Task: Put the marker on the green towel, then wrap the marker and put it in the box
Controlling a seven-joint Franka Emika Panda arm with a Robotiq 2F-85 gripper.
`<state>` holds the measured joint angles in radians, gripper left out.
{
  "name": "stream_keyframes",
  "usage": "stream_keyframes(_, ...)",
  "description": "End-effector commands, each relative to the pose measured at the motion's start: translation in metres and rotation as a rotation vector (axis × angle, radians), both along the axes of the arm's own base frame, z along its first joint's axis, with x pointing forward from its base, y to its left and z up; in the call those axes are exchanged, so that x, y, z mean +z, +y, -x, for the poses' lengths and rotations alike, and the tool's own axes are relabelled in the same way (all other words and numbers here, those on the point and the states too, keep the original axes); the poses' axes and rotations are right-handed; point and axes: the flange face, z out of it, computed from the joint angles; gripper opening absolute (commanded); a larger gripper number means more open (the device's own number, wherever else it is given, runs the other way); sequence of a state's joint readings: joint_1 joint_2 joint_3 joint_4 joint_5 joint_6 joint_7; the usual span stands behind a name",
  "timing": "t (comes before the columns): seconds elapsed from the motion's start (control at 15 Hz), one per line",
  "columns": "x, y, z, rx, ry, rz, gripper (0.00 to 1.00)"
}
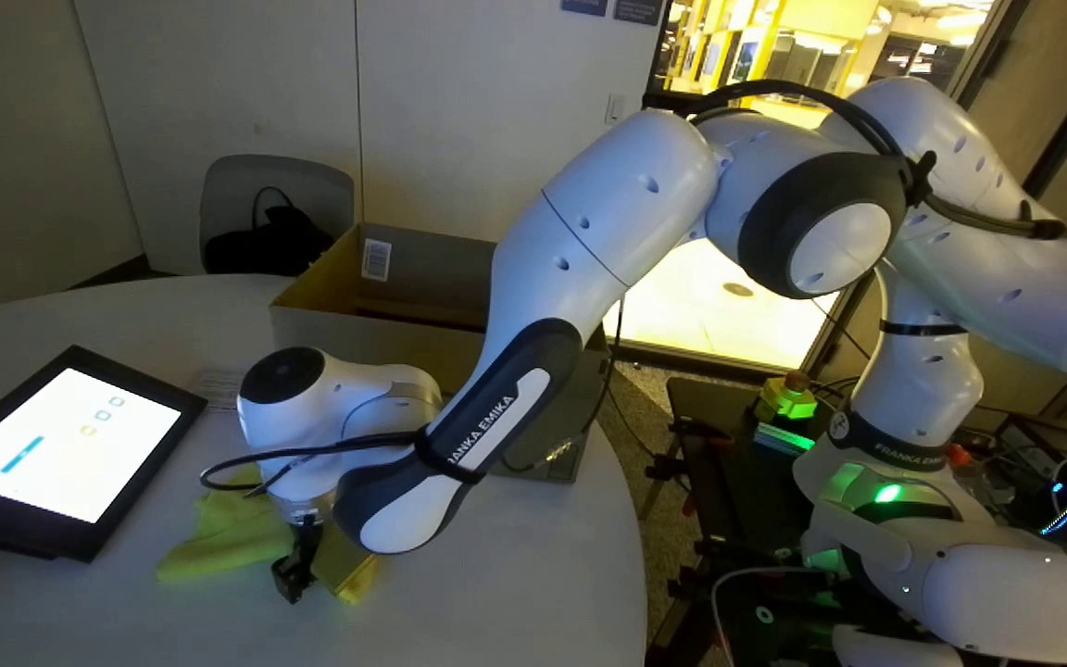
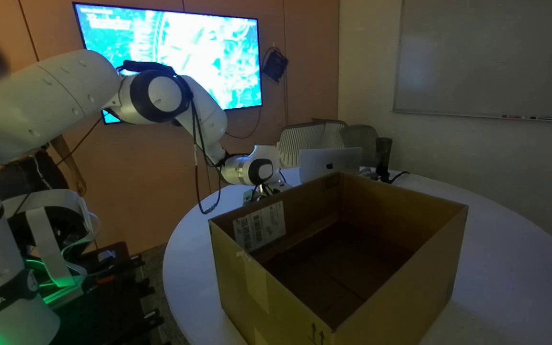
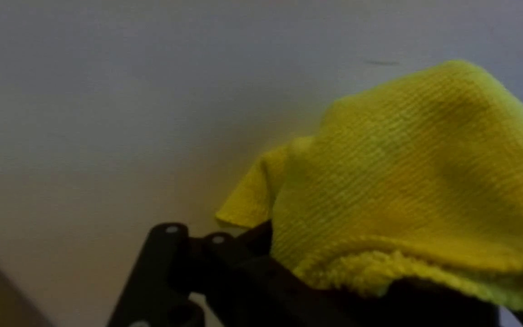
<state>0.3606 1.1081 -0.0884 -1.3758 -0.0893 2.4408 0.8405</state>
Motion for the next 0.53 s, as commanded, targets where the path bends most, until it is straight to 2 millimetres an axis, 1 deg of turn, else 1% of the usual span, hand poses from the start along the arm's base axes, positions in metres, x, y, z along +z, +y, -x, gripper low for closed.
stream_keyframes(0.0, 0.039, 0.008, -0.004, 0.000, -0.057, 0.024, 0.05)
stream_keyframes(0.13, 0.062, 0.012, -0.004, -0.003, -0.095, 0.047, 0.00)
stream_keyframes(0.2, 0.075, 0.012, -0.003, -0.007, -0.118, 0.062, 0.00)
stream_keyframes(0.27, 0.088, 0.011, -0.002, -0.010, -0.138, 0.084, 0.04)
stream_keyframes(0.47, 0.126, 0.008, 0.008, -0.005, -0.205, 0.157, 0.05)
